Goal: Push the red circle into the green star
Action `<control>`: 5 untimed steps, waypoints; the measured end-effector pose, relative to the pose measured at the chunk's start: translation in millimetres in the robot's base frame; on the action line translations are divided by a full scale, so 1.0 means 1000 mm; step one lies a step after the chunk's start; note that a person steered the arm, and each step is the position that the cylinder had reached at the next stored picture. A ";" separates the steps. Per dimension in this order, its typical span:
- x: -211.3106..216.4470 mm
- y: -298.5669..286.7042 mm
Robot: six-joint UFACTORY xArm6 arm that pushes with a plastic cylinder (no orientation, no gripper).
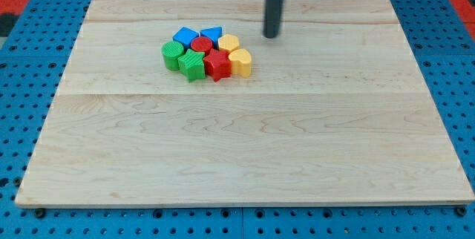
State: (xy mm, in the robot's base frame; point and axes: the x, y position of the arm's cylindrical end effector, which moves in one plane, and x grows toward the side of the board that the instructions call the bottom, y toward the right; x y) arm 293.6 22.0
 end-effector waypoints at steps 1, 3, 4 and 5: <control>0.000 -0.055; 0.092 -0.115; 0.125 -0.115; 0.162 -0.138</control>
